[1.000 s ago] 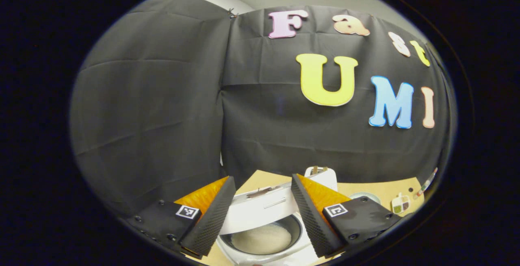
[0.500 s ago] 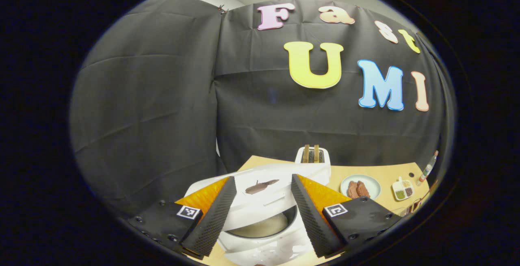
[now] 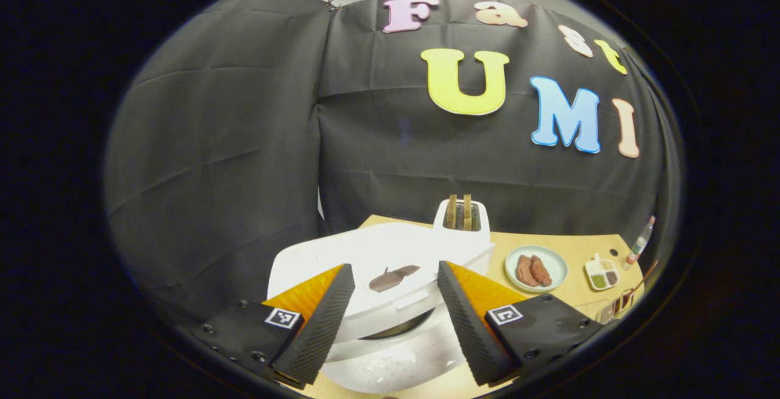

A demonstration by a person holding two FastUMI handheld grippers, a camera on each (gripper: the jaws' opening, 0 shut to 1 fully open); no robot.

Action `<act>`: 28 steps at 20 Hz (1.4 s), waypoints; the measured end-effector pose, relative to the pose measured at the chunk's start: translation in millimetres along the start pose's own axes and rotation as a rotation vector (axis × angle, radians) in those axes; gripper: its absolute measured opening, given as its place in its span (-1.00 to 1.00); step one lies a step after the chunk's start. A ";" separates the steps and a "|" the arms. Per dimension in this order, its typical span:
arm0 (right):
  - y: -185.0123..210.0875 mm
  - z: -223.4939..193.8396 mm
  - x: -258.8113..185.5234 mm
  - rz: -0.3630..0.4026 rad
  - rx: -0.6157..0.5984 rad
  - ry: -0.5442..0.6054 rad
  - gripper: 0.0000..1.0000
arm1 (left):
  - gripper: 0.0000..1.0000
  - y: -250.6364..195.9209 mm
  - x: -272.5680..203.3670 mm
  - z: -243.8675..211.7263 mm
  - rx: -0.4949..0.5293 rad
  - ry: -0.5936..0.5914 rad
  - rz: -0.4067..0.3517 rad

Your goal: Close the left gripper, press the button to open the rice cooker; take a wooden spoon from the chopstick holder with the right hand, scoop a spoonful of rice and pour it into the rice cooker, then put the wooden spoon back into the chopstick holder.

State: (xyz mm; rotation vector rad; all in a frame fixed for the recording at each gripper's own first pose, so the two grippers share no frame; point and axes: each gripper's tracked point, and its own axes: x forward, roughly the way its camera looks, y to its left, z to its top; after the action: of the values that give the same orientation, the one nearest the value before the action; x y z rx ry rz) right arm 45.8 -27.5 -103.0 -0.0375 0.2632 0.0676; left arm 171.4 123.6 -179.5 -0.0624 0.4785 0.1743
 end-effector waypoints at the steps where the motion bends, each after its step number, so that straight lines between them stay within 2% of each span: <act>1: 0.1 0.4 0.1 -0.001 0.005 0.000 0.96 | 0.93 -1.2 0.0 -1.8 0.005 -0.001 0.000; 2: 1.1 0.8 -1.5 -0.002 0.010 -0.001 0.95 | 1.00 -2.0 0.4 -6.0 0.013 0.001 -0.001; 4: 1.2 0.0 -2.0 -0.004 0.011 -0.001 0.95 | 0.83 -3.8 1.4 -17.1 0.030 0.015 -0.004; 10: 3.3 -3.3 -4.7 -0.004 -0.004 0.006 0.95 | 0.83 -9.0 9.5 -53.2 0.034 0.077 -0.009; 12: 2.7 -3.3 -5.6 -0.009 -0.008 0.008 0.95 | 1.00 -8.6 9.2 -52.3 0.040 0.072 -0.007; 15: 0.3 -2.4 -7.0 -0.018 0.000 0.004 0.95 | 0.99 -10.6 12.7 -61.7 0.048 0.109 -0.013; 23: 14.4 -3.1 -5.7 0.006 0.019 0.007 0.95 | 1.00 -8.3 13.4 -68.3 -0.034 0.130 0.013; 25: 21.2 -1.2 -5.1 0.021 0.026 0.001 0.95 | 1.00 -7.3 14.4 -58.0 -0.073 0.113 0.010; 26: 23.6 1.5 -5.9 0.027 0.026 -0.003 0.95 | 0.90 -6.8 12.6 -55.6 -0.093 0.103 0.005; 27: 25.9 5.1 -5.2 0.034 0.025 -0.010 0.95 | 0.97 -5.9 10.4 -55.6 -0.105 0.101 0.004; 28: 28.4 8.9 -5.4 0.041 0.022 -0.019 0.95 | 0.95 -5.6 10.4 -55.3 -0.110 0.092 0.005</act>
State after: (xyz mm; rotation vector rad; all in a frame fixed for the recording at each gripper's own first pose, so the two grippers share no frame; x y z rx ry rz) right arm 40.9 0.9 -93.8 -0.0099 0.2462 0.1060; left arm 156.5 114.2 -233.2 -0.1776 0.5612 0.2028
